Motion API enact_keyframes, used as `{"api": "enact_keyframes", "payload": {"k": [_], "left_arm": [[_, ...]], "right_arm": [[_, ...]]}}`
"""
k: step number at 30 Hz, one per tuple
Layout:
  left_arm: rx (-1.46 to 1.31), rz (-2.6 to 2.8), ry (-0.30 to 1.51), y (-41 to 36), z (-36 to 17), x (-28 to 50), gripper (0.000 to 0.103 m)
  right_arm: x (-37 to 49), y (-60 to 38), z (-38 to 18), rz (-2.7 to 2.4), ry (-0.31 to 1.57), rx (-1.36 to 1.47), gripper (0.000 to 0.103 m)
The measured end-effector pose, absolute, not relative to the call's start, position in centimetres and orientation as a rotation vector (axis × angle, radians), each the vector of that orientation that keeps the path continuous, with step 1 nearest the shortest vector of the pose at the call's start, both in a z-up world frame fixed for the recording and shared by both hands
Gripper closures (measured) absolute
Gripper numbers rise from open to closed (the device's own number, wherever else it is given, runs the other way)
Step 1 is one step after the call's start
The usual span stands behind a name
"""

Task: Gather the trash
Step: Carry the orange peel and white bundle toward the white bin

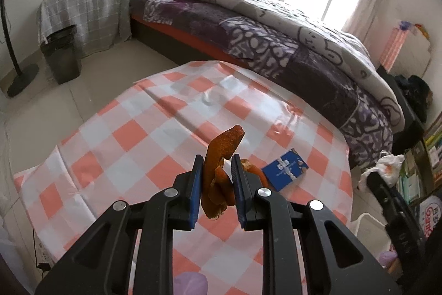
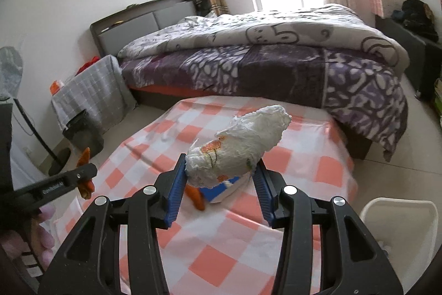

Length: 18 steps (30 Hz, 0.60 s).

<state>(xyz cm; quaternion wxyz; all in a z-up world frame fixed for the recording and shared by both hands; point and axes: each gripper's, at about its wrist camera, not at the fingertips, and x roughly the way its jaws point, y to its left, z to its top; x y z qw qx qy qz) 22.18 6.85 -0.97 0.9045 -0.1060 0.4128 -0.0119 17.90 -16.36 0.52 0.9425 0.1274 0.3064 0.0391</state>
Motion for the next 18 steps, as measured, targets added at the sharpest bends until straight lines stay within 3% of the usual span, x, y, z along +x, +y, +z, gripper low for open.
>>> {"api": "enact_keyframes", "payload": {"k": [18], "left_arm": [[-0.1, -0.188, 0.867, -4.1, -1.7, 20.7, 0.082]], "right_arm": [[13.3, -26.5, 2.1, -0.148, 0.621, 0.327, 0.058]]}}
